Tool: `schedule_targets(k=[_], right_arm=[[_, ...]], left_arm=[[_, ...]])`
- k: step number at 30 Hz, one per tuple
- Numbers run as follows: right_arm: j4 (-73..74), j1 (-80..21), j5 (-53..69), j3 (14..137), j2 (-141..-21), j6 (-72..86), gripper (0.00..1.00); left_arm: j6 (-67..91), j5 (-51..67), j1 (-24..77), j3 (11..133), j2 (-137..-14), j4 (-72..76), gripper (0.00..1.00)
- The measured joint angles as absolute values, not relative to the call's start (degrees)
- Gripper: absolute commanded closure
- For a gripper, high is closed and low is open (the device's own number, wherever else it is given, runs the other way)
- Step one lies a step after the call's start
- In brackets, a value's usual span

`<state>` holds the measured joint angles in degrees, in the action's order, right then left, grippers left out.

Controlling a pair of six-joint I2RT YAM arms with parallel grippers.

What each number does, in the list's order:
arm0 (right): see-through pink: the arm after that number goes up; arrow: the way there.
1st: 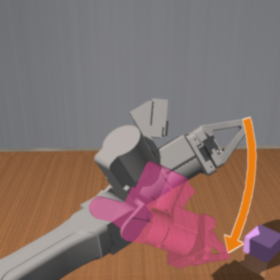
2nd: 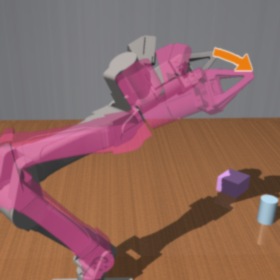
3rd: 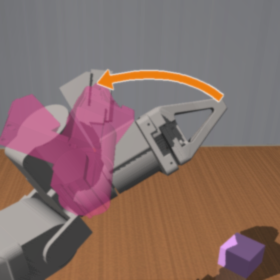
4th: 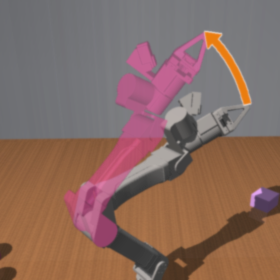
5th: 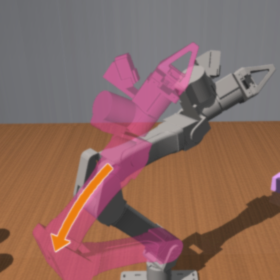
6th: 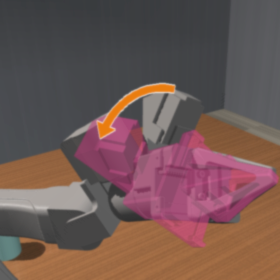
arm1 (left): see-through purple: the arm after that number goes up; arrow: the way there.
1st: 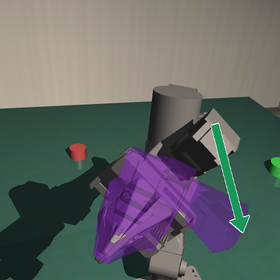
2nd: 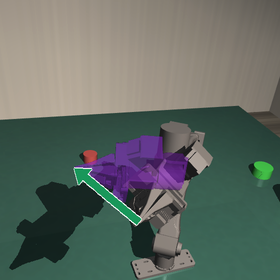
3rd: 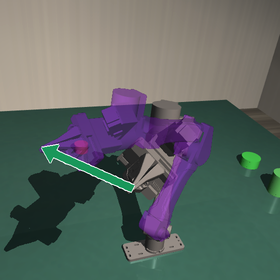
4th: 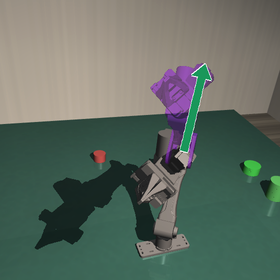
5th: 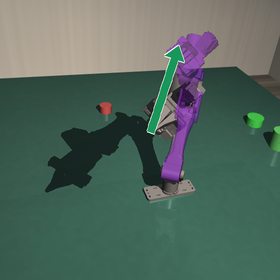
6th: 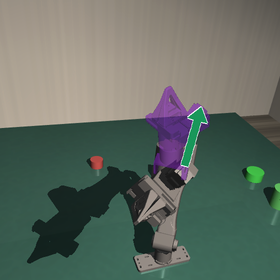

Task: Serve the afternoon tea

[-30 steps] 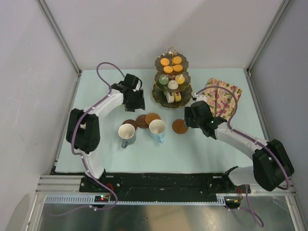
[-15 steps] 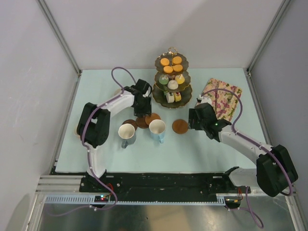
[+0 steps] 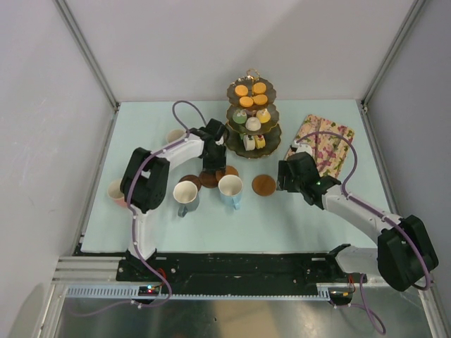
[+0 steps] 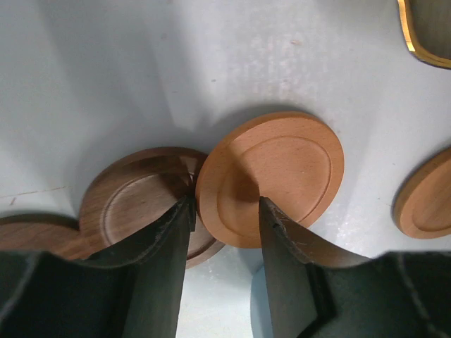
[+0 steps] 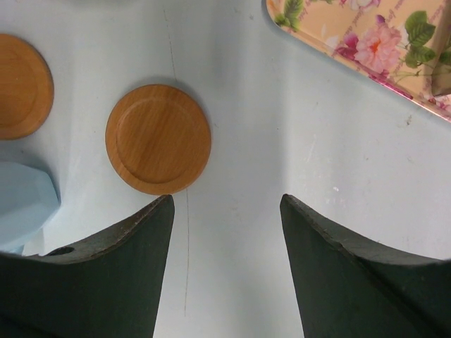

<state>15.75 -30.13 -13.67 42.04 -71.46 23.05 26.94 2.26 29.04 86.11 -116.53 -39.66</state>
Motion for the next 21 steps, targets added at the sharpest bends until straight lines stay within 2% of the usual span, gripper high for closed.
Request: schedule_targets(k=[8,15,21], right_arm=[[15.99,-30.13,-13.69,41.12,-69.89,24.01,0.32],[16.05,-30.13,-13.69,41.04,-69.71,24.03,0.32],[16.05,-30.09,-13.72,41.01,-69.71,24.03,0.32]], left_arm=[[27.14,4.89,31.94,89.27,-117.78,-39.66,0.57],[27.35,4.56,33.32,90.13,-117.14,-39.4,0.36],[27.55,-0.14,32.69,82.48,-110.15,-39.13,0.27]])
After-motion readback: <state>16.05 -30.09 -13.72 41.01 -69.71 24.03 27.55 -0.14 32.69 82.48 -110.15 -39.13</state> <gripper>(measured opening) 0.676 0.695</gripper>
